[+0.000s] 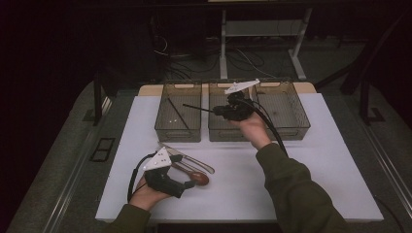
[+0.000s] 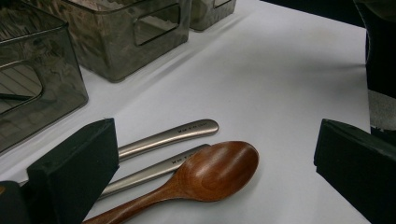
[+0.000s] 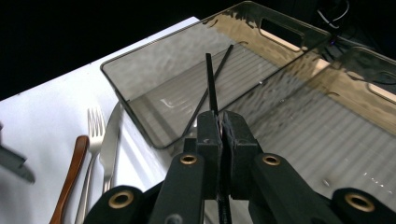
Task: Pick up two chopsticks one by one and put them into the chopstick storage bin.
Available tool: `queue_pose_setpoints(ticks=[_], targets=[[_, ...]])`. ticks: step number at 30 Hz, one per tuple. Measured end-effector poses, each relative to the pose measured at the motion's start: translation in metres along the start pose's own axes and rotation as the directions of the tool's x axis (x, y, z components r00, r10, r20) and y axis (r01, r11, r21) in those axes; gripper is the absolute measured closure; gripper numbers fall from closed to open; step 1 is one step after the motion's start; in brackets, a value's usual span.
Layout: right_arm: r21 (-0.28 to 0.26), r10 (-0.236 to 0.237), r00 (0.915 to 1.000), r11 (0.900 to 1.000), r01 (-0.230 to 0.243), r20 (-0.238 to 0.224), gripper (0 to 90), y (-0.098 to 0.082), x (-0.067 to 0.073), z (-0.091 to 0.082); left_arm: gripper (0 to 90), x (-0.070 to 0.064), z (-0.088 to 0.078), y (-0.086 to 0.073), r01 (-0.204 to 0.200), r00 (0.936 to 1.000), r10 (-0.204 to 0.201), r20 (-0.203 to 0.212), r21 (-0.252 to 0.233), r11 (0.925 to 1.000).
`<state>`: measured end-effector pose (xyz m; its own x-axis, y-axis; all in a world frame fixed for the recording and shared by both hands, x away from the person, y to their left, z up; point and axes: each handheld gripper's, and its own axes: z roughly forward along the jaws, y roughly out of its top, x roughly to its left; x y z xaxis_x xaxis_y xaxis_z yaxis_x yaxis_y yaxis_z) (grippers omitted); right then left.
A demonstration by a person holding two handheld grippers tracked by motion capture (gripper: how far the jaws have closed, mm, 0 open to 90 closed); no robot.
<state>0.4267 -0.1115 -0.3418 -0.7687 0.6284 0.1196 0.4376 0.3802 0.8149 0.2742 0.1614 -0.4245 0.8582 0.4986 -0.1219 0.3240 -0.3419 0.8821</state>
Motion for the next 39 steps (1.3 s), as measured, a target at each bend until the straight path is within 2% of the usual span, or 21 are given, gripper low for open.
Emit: queue_pose_setpoints(ticks=[7, 13, 21, 25, 31, 39], targets=[[0.046, -0.001, 1.0, 0.999, 0.001, -0.002, 84.9, 0.014, 0.003, 0.036, 0.0, 0.001, 0.0, 0.0, 0.001, 1.0, -0.001, 0.007, 0.001, 1.0], [0.082, -0.016, 0.9996, 0.997, 0.015, 0.022, 84.9, 0.027, 0.008, 0.061, 0.0, 0.001, -0.001, 0.0, 0.002, 1.0, -0.002, 0.009, -0.008, 1.0], [0.12, -0.006, 0.9987, 0.993, 0.0, 0.051, 84.9, 0.038, 0.008, 0.091, 0.0, 0.002, -0.001, 0.0, 0.004, 0.9999, -0.004, 0.013, -0.014, 0.9999], [0.127, 0.017, 0.9976, 0.992, -0.025, 0.068, 84.9, 0.039, 0.009, 0.103, 0.0, 0.002, -0.001, 0.0, 0.01, 0.9998, -0.01, 0.016, -0.015, 0.9998], [0.134, 0.017, 0.9952, 0.99, -0.03, 0.096, 84.9, 0.039, 0.011, 0.117, 0.0, 0.002, 0.0, 0.001, 0.01, 0.9998, -0.01, 0.019, -0.018, 0.9998], [0.139, 0.019, 0.9951, 0.99, -0.033, 0.097, 83.9, 0.038, 0.016, 0.127, 0.0, 0.003, 0.001, 0.0, 0.01, 0.9996, -0.01, 0.025, -0.015, 0.9998]])
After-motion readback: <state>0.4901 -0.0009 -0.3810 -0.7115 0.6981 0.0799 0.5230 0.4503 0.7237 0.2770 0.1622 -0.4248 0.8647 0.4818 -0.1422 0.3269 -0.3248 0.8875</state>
